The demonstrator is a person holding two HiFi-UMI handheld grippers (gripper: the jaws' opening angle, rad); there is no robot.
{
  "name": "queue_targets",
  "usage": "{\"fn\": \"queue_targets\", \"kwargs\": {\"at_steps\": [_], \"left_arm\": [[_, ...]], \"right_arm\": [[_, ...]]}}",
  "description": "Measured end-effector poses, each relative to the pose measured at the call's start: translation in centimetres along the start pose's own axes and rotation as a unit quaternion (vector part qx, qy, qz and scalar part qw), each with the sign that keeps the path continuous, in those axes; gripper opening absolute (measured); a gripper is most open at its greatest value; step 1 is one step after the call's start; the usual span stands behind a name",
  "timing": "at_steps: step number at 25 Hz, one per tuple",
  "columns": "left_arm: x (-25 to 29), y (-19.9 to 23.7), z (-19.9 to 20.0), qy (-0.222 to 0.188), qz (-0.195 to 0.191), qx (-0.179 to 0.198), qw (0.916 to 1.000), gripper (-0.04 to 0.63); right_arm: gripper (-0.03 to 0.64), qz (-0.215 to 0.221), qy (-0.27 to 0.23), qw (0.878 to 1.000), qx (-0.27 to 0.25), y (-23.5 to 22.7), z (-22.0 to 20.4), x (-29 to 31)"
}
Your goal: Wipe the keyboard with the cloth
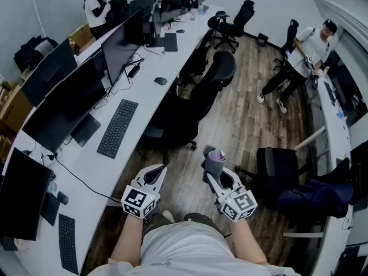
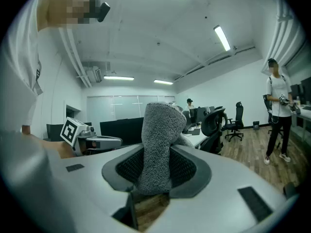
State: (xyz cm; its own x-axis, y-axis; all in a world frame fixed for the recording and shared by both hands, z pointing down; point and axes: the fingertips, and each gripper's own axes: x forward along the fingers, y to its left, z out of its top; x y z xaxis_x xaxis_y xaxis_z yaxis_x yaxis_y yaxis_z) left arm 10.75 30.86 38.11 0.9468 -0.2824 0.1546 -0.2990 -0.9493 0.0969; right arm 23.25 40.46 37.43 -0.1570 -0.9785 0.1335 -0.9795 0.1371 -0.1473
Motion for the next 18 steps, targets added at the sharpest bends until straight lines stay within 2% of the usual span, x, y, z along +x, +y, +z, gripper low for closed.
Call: {"fn": "queue_targets", "kwargs": {"at_steps": [5,10,18], "left_arm": [[-0.3,2.7,-0.2,0.001,-0.004,-0.002,1.0,0.002],[-0.1,5.7,-0.1,-0.002,-0.011,-0.009,0.9999,0.002],[0.4,9.2,-0.6,0.012,-0.015,-0.019,0.9996,0.002]], "right_arm": [[0.146,-0.001,0.003,1.0,-0.002,0.9,0.0,2.8],[0.153,-0.007,-0.012,1.0,0.021,1.2,0.3,5.7],[0.155,-0.001,0.009,0.999,0.04,1.9,-0.7,9.8]]}}
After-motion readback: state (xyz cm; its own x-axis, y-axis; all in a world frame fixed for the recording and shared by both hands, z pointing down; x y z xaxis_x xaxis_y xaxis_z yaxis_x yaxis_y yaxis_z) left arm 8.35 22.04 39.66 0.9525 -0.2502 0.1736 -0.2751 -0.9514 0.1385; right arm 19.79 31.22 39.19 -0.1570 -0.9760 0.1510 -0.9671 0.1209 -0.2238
